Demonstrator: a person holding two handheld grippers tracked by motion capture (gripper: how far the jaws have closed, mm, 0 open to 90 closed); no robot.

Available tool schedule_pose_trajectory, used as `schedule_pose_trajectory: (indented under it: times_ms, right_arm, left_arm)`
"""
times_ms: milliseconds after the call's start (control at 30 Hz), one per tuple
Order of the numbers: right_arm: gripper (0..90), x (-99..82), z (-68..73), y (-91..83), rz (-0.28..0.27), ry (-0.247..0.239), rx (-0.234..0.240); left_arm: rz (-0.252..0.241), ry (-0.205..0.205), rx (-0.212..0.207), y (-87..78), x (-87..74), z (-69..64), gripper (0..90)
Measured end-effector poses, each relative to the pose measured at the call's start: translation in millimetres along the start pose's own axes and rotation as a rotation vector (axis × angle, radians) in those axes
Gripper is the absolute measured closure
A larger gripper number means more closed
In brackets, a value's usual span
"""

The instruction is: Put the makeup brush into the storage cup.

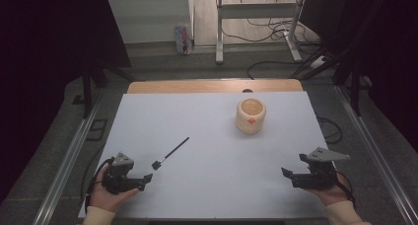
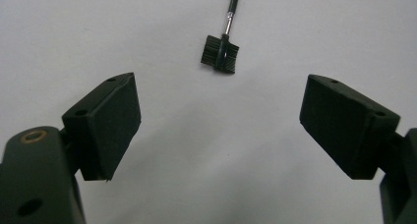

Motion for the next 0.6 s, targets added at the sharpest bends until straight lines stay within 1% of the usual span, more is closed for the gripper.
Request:
schedule_pose_trajectory:
  times_ms: [133, 233, 400, 600]
  right_arm:
    - [15.8, -1.2, -1.3, 1.9, 0.013, -0.002, -0.003]
    - [16.5, 0.9, -1.2, 0.9, 0.010, -0.005, -0.006]
    - [17.0, 1.8, 1.1, 1.6, 0.011, -0.014, 0.005]
    - [17.0, 1.4, -0.2, 1.5, 0.011, -0.010, 0.003]
  left_arm:
    - [-0.001, -0.004, 0.004, -0.9, -1.1, 0.7, 16.4]
    - [-0.004, -0.009, 0.009, -2.0, -2.0, 1.0, 16.3]
    - [-0.001, -0.004, 0.009, -2.8, -2.4, 0.3, 16.1]
    - [-0.001, -0.002, 0.010, -2.9, -2.5, 0.3, 15.9]
Point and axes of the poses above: each handheld gripper's, and its own axes: y roughly forward along the jaws, x roughly out of its top, z roughly to its left, the point moved 4 cm from there along y, roughly forward along the jaws, and after that the axes turned 8 degrees about x, right-handed, at the moved point
